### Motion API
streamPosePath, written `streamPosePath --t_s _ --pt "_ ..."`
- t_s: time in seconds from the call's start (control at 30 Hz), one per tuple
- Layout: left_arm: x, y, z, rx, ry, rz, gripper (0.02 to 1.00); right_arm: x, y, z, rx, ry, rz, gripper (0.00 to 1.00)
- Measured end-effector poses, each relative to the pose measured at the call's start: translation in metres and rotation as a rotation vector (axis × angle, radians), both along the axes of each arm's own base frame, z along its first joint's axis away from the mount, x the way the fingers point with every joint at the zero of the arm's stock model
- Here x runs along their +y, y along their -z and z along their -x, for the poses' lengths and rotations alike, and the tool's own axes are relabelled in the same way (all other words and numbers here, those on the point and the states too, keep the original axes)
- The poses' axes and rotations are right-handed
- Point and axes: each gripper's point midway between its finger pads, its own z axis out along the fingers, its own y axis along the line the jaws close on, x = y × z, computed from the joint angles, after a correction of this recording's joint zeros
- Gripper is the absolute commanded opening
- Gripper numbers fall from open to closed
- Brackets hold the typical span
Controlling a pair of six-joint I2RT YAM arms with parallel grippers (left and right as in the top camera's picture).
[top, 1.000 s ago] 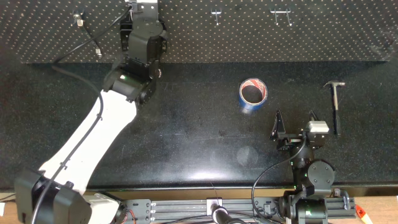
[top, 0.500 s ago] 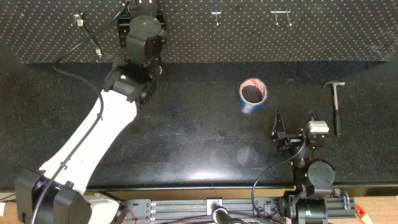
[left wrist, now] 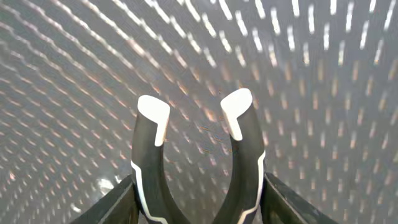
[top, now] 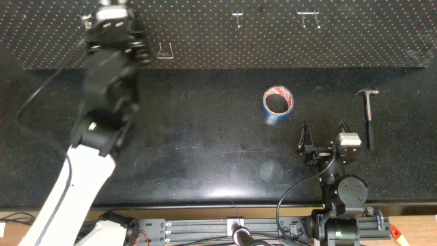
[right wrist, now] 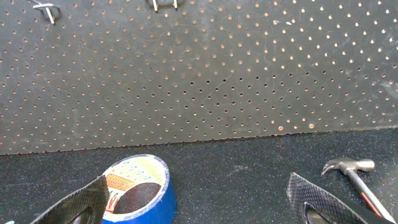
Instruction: Place Tools Onto Pegboard
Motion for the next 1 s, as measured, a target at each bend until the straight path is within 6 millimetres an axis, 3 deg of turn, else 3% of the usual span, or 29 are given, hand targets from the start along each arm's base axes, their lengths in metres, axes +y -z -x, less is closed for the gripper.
streamPosePath --t_s 0.07,0.13,0.33,0.47,0.73,1.0 --pt "0.011 -0.009 0.009 -0.096 0.006 0.031 0.027 0.000 0.000 0.000 0.000 0.000 0.000 0.934" --pt "0.008 -0.001 0.006 -0.121 0.026 0.038 0.027 0.000 0.000 0.000 0.000 0.000 0.000 0.932" --pt "-0.029 0.051 -0.029 -0.088 0.161 0.043 0.027 0.000 0.000 0.000 0.000 0.000 0.000 0.932" --pt "-0.048 0.046 -0.029 -0.119 0.221 0.051 0.027 0.000 0.000 0.000 0.000 0.000 0.000 0.932" --pt "-0.057 0.052 -0.029 -0.105 0.248 0.050 0.025 0.000 0.000 0.000 0.000 0.000 0.000 0.932" --pt "-0.061 0.096 -0.044 -0.004 0.242 0.031 0.029 0.000 0.000 0.000 0.000 0.000 0.000 0.932"
